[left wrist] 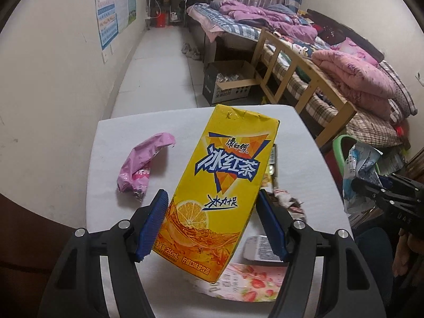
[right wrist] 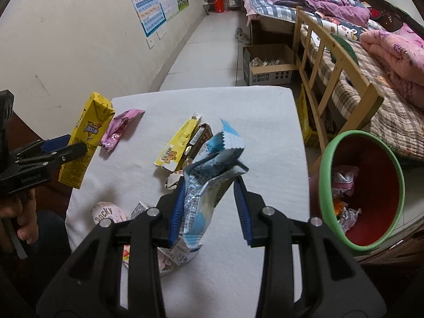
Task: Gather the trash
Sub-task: 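Carry the wrapper and tea carton over the red bucket with both tools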
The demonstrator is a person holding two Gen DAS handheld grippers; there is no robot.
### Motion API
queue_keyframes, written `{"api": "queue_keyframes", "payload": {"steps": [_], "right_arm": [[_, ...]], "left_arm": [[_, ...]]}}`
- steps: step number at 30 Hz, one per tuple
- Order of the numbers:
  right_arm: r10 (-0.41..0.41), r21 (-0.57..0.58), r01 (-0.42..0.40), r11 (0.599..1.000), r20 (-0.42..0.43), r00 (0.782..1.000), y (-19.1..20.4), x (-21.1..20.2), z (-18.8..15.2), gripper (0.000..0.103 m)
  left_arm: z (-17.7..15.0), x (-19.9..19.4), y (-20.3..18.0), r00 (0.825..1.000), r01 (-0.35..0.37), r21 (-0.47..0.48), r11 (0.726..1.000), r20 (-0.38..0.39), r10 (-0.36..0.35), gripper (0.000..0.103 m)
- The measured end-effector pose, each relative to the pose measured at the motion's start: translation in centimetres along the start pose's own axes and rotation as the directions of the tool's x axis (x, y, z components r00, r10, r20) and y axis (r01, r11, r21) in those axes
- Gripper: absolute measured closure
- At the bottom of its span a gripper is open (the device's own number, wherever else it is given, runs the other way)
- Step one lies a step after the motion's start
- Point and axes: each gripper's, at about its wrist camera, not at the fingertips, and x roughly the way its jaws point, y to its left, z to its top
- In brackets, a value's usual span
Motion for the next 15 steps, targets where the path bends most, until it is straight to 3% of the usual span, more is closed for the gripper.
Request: {"api": "queue_keyframes", "payload": {"steps": [15], "right_arm": [[-0.048,0.093,0.042,0.995,0.068,0.997,-5.8,-4.3,-1.7,0.068]], "left_arm": [[1.3,-0.4,-7.7,0.998,0.053,0.076,0.996,0.021,-0.055,0.038]]}}
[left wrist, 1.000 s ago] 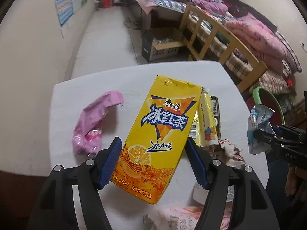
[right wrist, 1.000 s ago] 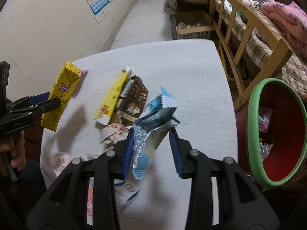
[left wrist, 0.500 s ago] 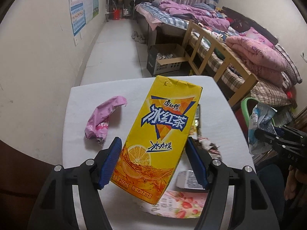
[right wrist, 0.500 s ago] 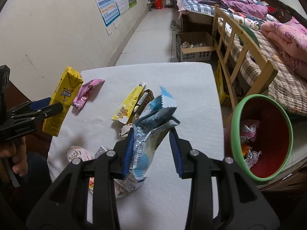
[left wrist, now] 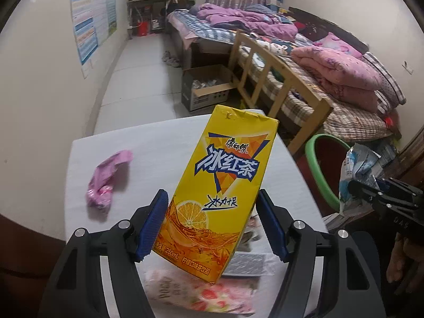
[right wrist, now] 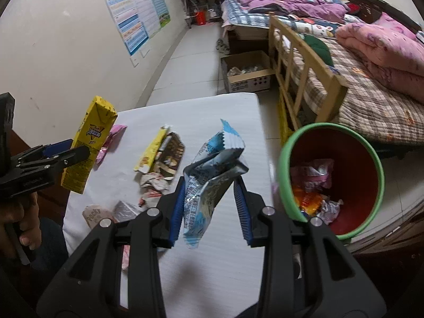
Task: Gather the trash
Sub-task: 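Carry the wrapper and tea carton over the red bucket with both tools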
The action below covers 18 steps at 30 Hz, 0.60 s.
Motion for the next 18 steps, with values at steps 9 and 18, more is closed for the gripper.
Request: {"api": "queue_keyframes", "payload": {"steps": [9,18], "right_arm": [[-0.084,0.063,0.081,0.995,0.038,0.996,-6.3,-2.3,0.1,0.068],[-0.135,0.146,0.126,0.981,0.05,0.99,-12.9,-3.3,-0.1,0.068]], "left_arm": [[2.2,2.0,-6.9,0.998,0.061,0.086,0.994,-0.004,-0.061,0.038],[4.5,4.1,-14.2,0.993,0.118,0.179,0.977,-0.025,-0.116,0.038]]}}
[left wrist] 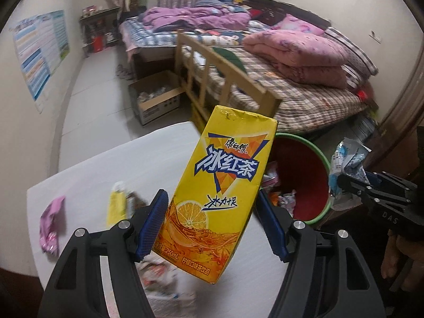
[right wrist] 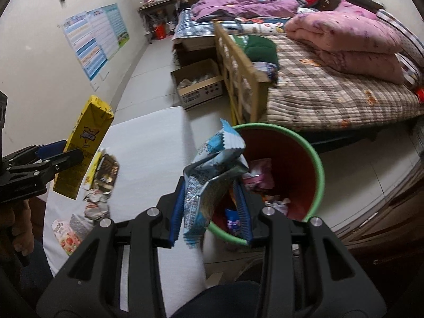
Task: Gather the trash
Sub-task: 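Carry the wrapper and tea carton over the red bucket with both tools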
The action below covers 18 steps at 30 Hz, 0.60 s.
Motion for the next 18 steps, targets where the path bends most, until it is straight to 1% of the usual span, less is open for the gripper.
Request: {"api": "queue_keyframes", "payload": {"steps": [4,7,11,14,18], "right_arm": [[-0.018,0.027,0.018,0.999,0.009,1.0,-2.3,-0.1,0.2,0.068],[-0.026,0.048,0.026,0.998,0.01,1.0,-4.2,0.2,0.3,0.068],[-0.029,0.061,0.029,0.998,0.007,1.0,-5.9,0.8,0.3,0.068],[-0.028,0.075,0.027,0.997,0.005,1.0,-6.8,1.3,0.2,0.068],[-0.018,0.08,0.018,0.997,-0.002,1.0,-7.8,2.0,0.1,0.068]], "left_arm": [[1.3,1.4,-2.9,0.999,0.038,0.024,0.999,-0.011,-0.038,0.038],[1.8,2.4,-4.9,0.998,0.056,0.051,0.997,-0.023,-0.055,0.038],[2.6,3.7,-7.6,0.997,0.076,0.083,0.994,-0.037,-0.073,0.038],[3.3,4.6,-9.0,0.995,0.095,0.095,0.991,-0.047,-0.091,0.038],[4.1,5.7,-10.2,0.994,0.104,0.108,0.989,-0.055,-0.098,0.038]]}}
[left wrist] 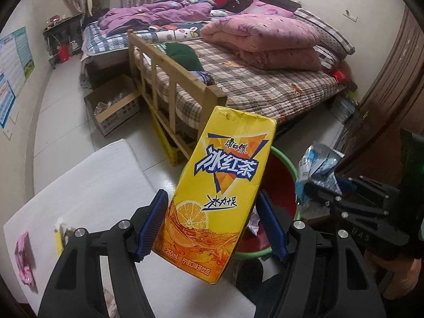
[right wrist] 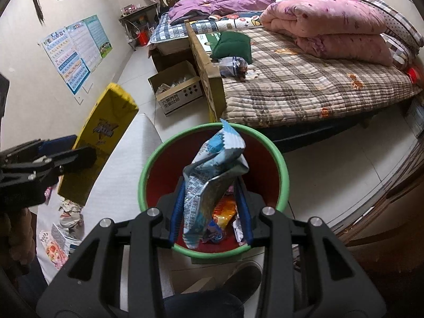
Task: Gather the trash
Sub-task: 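Carry the wrapper and tea carton over the red bucket with both tools, then open both tools to drop the wrapper and carton into the bucket, then move both tools back over the table toward the remaining trash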
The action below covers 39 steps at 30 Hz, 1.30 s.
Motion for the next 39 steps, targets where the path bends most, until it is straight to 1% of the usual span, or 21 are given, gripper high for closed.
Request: {"api": "queue_keyframes", "payload": {"steps": [8,15,18,25,26,27,28,29,30,31,33,34,35,39], "right_arm": [[0.004,-0.002,-0.004,1.0,-0.026,1.0,-0.8,1.6,-0.3,0.068],[0.001,-0.001,-0.001,1.0,-0.038,0.999,-1.0,2.5,-0.4,0.068],[0.0,-0.005,0.0,1.0,-0.043,0.999,-1.0,2.8,-0.4,0.068],[-0.014,-0.004,0.013,1.0,-0.047,0.999,-1.1,3.1,-0.2,0.067],[-0.011,-0.005,0.011,1.0,-0.045,0.999,-1.1,3.1,-0.2,0.063],[-0.012,-0.006,0.012,1.0,-0.047,0.999,-1.1,3.1,-0.1,0.06],[-0.015,-0.013,0.015,1.0,-0.055,0.998,-0.9,3.2,-0.1,0.047],[-0.018,-0.017,0.017,1.0,-0.056,0.998,-0.8,3.2,-0.1,0.027],[-0.028,-0.023,0.027,0.999,-0.047,0.998,-0.7,3.1,-0.1,0.019],[-0.035,-0.027,0.033,0.999,-0.042,0.999,-0.5,3.0,-0.1,0.015],[-0.038,-0.031,0.036,0.999,-0.046,0.998,-0.3,3.0,-0.1,0.013],[-0.039,-0.031,0.037,0.999,-0.053,0.998,-0.1,3.0,-0.1,0.009],[-0.04,-0.032,0.038,0.999,-0.057,0.998,0.0,3.0,-0.2,0.008],[-0.038,-0.046,0.036,0.998,-0.061,0.997,1.2,2.4,-0.4,0.005]], "left_arm": [[0.7,2.2,-1.0,0.999,0.009,0.016,1.0,-0.032,-0.008,0.038],[0.9,3.3,-0.7,0.999,0.012,0.007,1.0,-0.049,-0.012,0.038],[1.1,4.0,-0.8,0.998,0.019,0.017,1.0,-0.063,-0.018,0.038],[1.7,4.5,-0.8,0.998,0.037,-0.003,0.999,-0.058,-0.037,0.037],[1.8,4.5,-0.8,0.998,0.04,-0.008,0.999,-0.055,-0.04,0.034],[1.9,4.3,-0.7,0.998,0.04,-0.017,0.999,-0.046,-0.041,0.028],[1.9,4.1,-0.6,0.999,0.037,-0.024,0.999,-0.032,-0.038,0.016],[1.8,3.9,-0.5,0.999,0.035,-0.032,0.999,-0.02,-0.036,0.013],[1.8,3.6,-0.2,0.999,0.044,-0.047,0.998,-0.007,-0.045,0.013],[1.6,3.5,0.1,0.999,0.05,-0.057,0.997,-0.006,-0.051,0.013],[1.4,3.2,0.6,0.999,0.046,-0.073,0.996,-0.005,-0.046,0.013],[1.3,3.1,1.0,0.999,0.04,-0.08,0.996,-0.003,-0.041,0.011],[1.2,2.9,1.3,0.999,0.035,-0.086,0.996,-0.001,-0.035,0.008],[0.6,1.7,3.2,1.0,0.007,-0.121,0.993,0.007,-0.006,0.008]]}}
